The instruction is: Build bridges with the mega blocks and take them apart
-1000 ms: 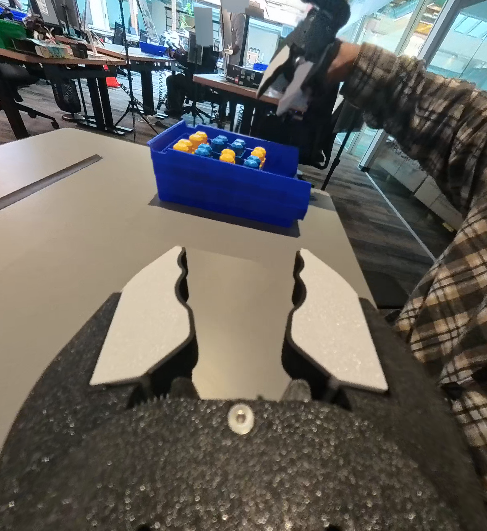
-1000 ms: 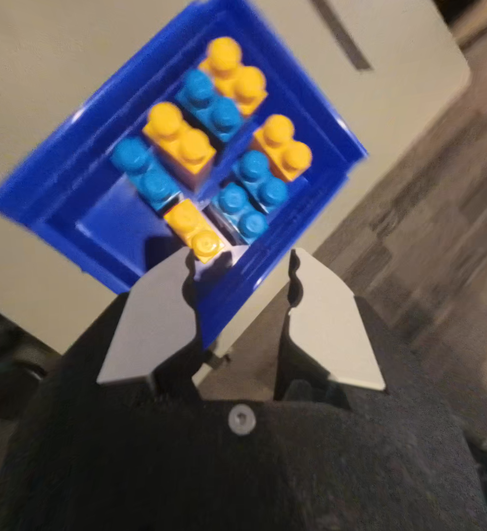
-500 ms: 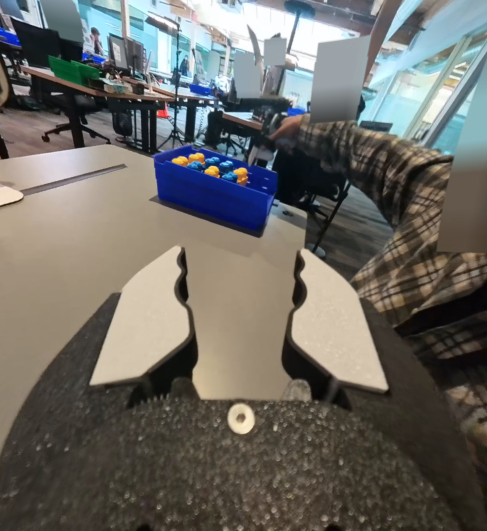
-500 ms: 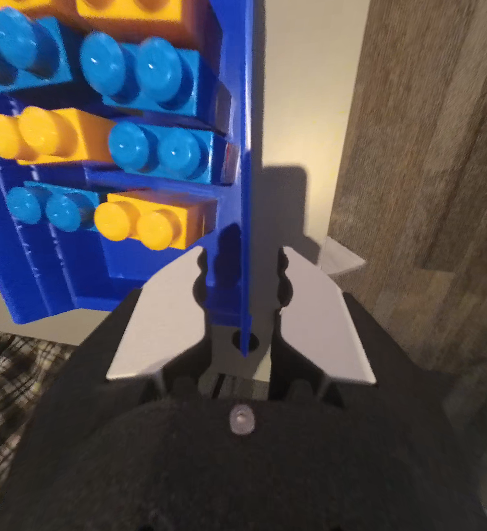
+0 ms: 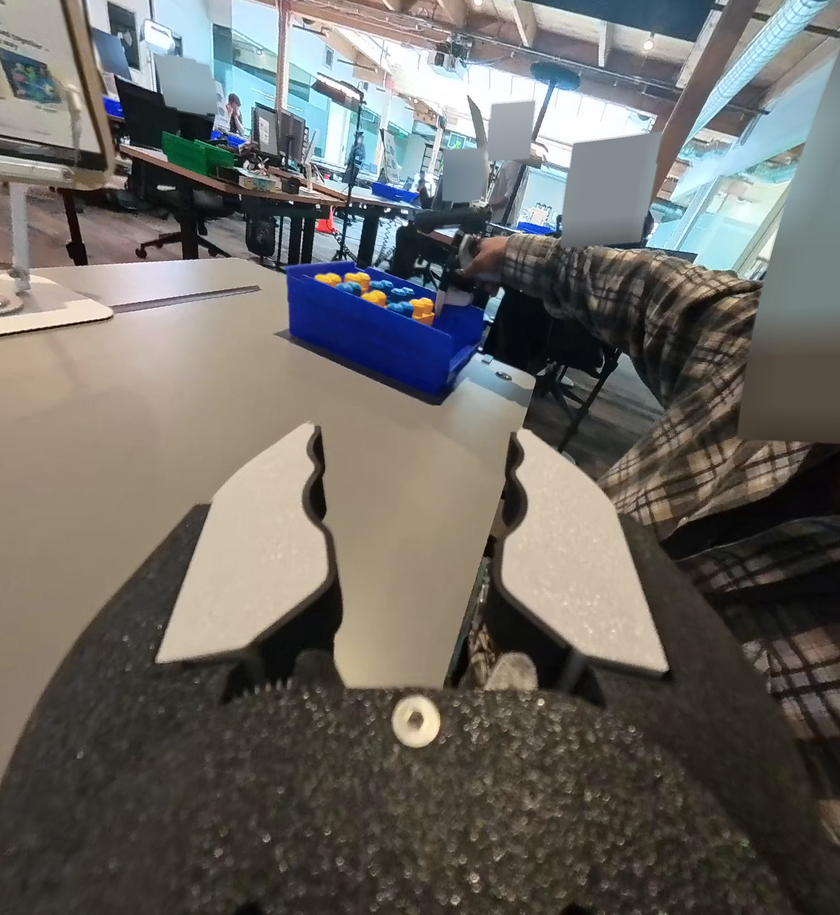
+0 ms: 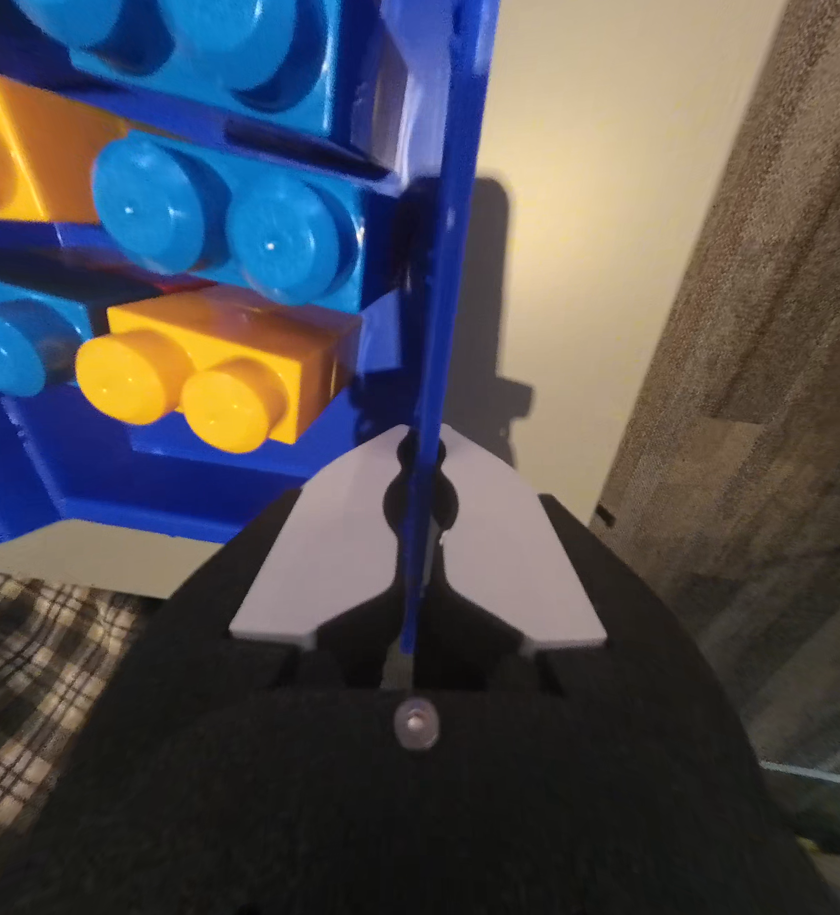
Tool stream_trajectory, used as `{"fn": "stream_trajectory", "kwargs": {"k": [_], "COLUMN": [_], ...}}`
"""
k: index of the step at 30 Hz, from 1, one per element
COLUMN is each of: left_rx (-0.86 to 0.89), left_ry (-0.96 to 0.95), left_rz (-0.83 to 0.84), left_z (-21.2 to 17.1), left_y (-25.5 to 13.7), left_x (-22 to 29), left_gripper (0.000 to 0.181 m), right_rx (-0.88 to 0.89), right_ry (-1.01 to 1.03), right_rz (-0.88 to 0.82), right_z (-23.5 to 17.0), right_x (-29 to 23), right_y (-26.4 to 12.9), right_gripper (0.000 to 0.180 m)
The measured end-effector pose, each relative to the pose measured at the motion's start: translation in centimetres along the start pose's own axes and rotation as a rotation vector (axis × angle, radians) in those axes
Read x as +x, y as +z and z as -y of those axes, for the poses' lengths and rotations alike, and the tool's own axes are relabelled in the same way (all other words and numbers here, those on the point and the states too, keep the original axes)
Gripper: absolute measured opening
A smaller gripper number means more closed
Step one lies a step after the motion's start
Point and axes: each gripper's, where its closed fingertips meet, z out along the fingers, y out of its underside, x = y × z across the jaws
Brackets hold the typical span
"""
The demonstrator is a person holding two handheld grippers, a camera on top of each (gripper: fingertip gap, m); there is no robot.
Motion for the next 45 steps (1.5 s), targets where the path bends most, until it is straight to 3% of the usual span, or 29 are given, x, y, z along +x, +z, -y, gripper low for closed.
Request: {"fn": "stream_trajectory", "kwargs": {"k": [17, 27, 45], "left_rx": [0.046, 0.068, 0.112], "left_ry": [-0.015, -0.035, -0.046], "left_rz": [0.073, 0.127, 0.159], "left_z": [0.7, 1.5, 2.0], "left_y": [-3.7, -5.9, -8.4], "left_x": [0.3, -0.1, -0.1], "left_gripper": [0.069, 0.069, 0.069], "right_rx": [0.036, -0.02, -0.041], "right_ry": [-0.223, -0.243, -0.378], "right_rz": [0.066, 0.076, 0.08], "right_z": [5.4, 4.7, 5.1], "right_x": [-18.8, -31.2, -43.1], "right_y": [2.9, 4.4, 5.9], "right_gripper": [0.006, 0.007, 0.007]}}
